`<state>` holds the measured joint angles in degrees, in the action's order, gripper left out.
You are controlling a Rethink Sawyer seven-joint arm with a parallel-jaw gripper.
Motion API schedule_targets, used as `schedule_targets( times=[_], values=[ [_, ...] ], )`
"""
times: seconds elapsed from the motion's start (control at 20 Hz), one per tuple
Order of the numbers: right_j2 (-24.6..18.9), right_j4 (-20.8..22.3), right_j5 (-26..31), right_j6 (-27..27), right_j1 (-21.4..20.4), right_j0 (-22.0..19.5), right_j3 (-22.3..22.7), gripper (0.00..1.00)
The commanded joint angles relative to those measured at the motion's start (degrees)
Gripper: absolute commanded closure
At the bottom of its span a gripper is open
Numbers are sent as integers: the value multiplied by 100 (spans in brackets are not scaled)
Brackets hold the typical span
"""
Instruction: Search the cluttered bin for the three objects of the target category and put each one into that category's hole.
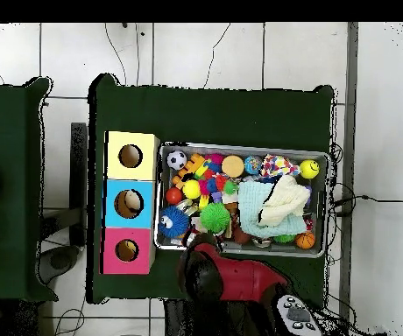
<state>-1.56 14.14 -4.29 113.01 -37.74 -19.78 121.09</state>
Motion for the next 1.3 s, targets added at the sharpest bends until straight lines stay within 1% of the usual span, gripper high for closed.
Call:
schedule_targets(
  times=[0.05, 0.45, 0.6, 0.85, 1.05, 1.2, 1.3],
  values=[
    [67, -581, -435, 1517, 261, 227, 339, 0],
    [-68, -999, -834, 1647, 478, 445, 509, 0],
    [-49, -1138, -1037, 1660, 571, 536, 525, 0],
    [-107, -1241, -1259, 1603, 631, 474, 575, 0],
    [-161, -1300, -1703, 1718, 760, 461, 578, 0],
    [-289, -1291, -1965, 1840, 835, 351, 622, 0],
    [-365, -1340, -2038, 1932, 783, 317, 687, 0]
  ],
)
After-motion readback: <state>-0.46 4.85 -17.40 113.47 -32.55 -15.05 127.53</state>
